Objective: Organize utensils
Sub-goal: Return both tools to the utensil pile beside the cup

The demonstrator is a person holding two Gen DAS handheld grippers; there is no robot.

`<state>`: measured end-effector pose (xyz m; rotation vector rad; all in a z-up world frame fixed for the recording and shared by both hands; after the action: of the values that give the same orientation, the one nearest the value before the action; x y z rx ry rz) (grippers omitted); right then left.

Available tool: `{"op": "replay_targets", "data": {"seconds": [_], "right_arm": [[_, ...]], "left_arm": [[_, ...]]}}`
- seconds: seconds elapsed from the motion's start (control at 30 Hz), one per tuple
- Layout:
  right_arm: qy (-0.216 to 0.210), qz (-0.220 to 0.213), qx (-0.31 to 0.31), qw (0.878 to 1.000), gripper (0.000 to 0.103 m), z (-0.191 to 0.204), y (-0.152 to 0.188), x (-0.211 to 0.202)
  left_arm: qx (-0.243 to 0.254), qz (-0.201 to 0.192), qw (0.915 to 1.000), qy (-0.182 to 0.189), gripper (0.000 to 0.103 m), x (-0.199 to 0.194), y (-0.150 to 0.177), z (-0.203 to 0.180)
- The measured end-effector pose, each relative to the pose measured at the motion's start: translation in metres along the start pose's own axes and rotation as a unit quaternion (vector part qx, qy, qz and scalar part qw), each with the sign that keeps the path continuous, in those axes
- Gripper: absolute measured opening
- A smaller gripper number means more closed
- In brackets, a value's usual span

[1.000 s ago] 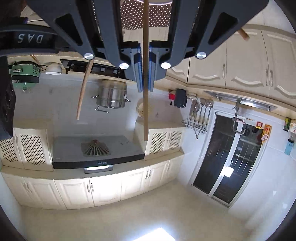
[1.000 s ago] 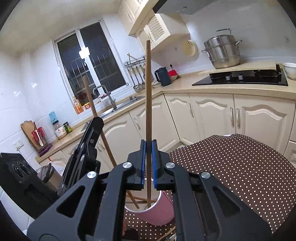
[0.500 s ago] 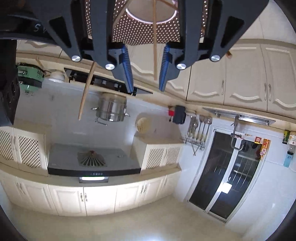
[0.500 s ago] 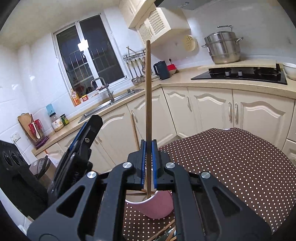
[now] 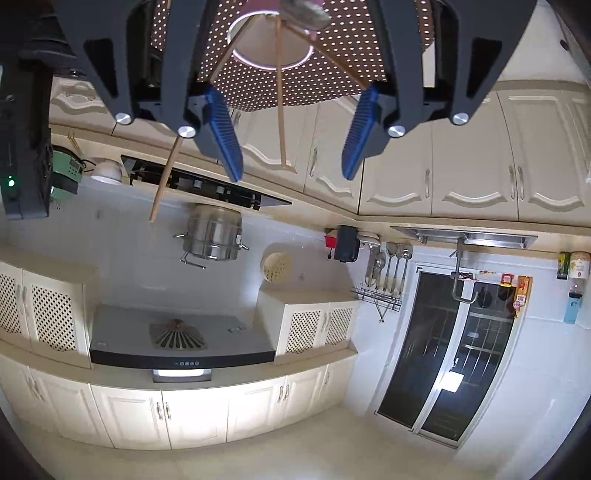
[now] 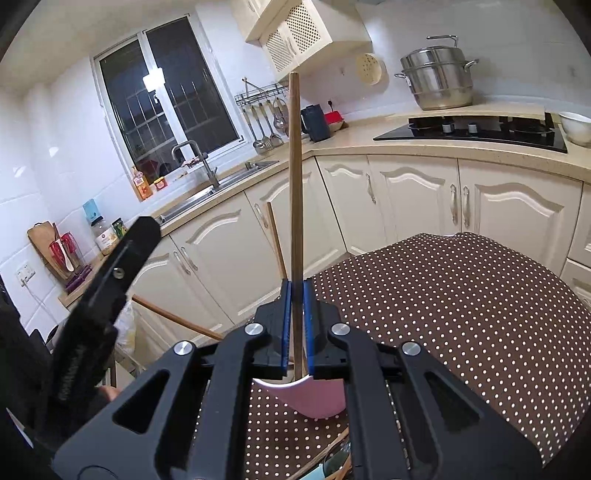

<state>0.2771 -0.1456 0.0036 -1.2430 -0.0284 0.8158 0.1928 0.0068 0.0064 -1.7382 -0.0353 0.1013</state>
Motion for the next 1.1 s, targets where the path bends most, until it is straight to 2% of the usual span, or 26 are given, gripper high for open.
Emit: {"op": "replay_targets", "data": {"seconds": [0.07,0.13,0.17,0.2,0.43,0.57,0.7,0.8,0.87,0.97,1.1], "right_arm": [[0.008,0.003,0.000,1.000,0.009,0.003,0.002,-0.001],[0.013,0.003,0.001,1.000,0.022,0.005,0.002,-0.004],[0.017,0.001,0.001,1.000,0.043,0.006,0.002,-0.006],[0.021,-0.003,0.000,1.000,0.057,0.008,0.002,-0.008],[0.037,-0.007,-0.005,0.999,0.057,0.017,0.007,-0.025],[0.053,-0.002,-0.006,0.999,0.057,0.015,0.015,-0.040],[0.073,0.011,0.004,0.997,0.057,0.006,0.026,-0.054],[0.086,0.027,0.013,0.996,0.057,-0.002,0.041,-0.063],[0.095,0.037,0.016,0.995,0.057,-0.007,0.049,-0.068],[0.112,0.057,0.028,0.992,0.057,-0.015,0.066,-0.075],[0.131,0.081,0.035,0.988,0.057,-0.026,0.088,-0.084]], "left_arm": [[0.003,0.007,1.0000,-0.002,0.062,-0.004,-0.002,0.003],[0.002,0.014,0.9999,0.001,0.063,-0.008,-0.005,0.007],[0.001,0.016,0.9999,0.000,0.064,-0.010,-0.006,0.010],[0.001,0.018,0.9998,0.000,0.065,-0.012,-0.007,0.012],[0.010,0.045,0.9989,0.011,0.069,-0.028,-0.014,0.021],[0.032,0.090,0.9948,0.036,0.073,-0.034,-0.011,0.020],[0.067,0.153,0.9845,0.051,0.073,-0.035,0.001,0.012],[0.090,0.181,0.9778,0.058,0.073,-0.038,0.011,0.003],[0.104,0.204,0.9703,0.077,0.073,-0.041,0.021,-0.005],[0.108,0.255,0.9541,0.114,0.073,-0.039,0.037,-0.015],[0.116,0.337,0.9219,0.151,0.073,-0.028,0.068,-0.030]]}}
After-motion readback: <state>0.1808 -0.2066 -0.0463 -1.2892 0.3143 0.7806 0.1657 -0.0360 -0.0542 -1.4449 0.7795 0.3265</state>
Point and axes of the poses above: each gripper's, at about its wrist camera, not at the fingertips, and x roughly the way its jaws point, z to its left, y to its underside, the point moved 1 cm from there along x, roughly the way its jaws point, and after that the axes turned 1 degree about -z, right-handed, at the moved point
